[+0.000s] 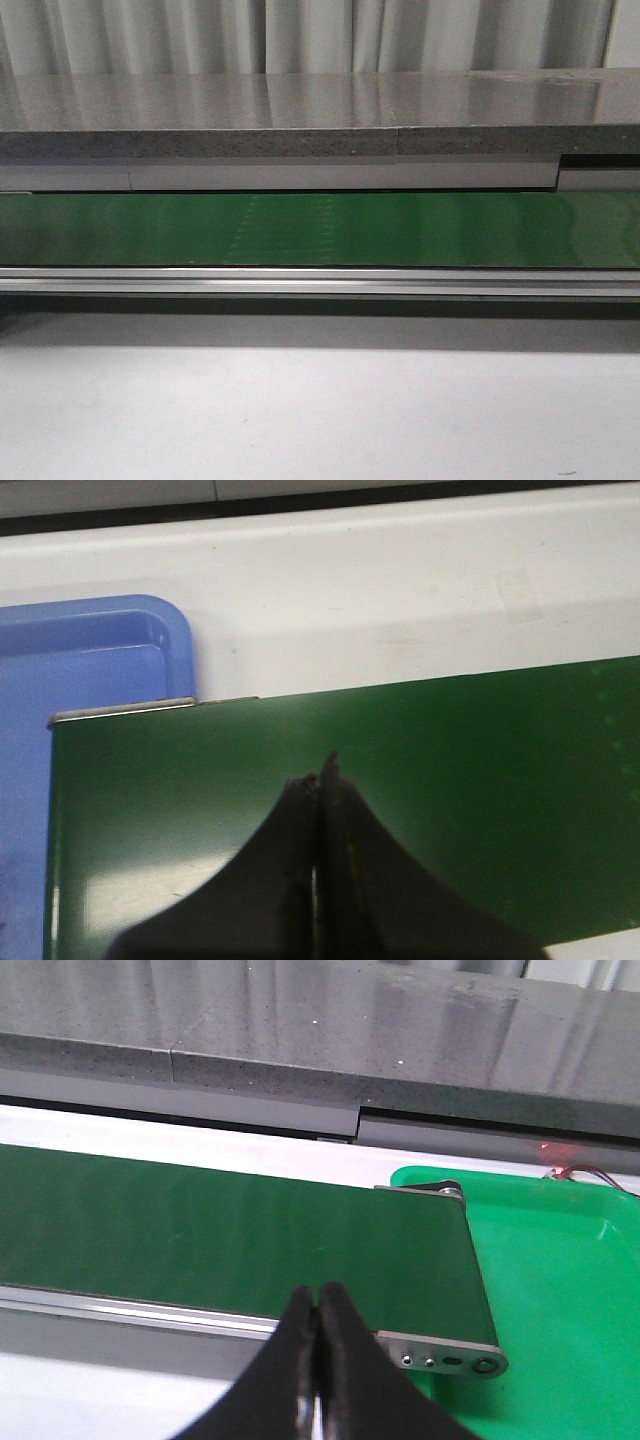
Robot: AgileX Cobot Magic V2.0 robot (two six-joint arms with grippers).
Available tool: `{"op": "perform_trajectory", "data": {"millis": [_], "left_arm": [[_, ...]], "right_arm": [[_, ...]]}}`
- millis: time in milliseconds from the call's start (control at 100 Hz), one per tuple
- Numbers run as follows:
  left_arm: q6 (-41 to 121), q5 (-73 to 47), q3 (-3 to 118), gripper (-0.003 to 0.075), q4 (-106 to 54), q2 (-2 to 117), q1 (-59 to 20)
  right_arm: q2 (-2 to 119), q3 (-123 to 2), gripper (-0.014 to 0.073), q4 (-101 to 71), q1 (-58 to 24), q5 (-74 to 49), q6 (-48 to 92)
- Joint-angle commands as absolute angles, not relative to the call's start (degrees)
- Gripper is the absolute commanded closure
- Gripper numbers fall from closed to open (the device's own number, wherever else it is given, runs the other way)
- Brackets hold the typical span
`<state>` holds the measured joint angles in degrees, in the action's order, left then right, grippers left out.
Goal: Move button from right to left
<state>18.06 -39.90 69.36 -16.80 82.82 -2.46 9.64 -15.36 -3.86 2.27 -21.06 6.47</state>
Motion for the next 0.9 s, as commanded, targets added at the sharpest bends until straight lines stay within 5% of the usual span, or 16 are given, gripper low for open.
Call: {"op": "perform_trajectory", "data": {"millis": [0, 890], "left_arm": [[17.5, -34.8, 68.0, 0.0741, -18.8, 77.3, -3.7], [17.5, -17.3, 35.3, 0.0741, -20.3, 37.4, -4.1]], "right_arm": [[10.0, -16.9, 0.0662, -3.9, 2.2, -16.4, 6.6], [10.0, -16.9, 0.0662, -3.9, 2.2, -16.4, 6.6]]}}
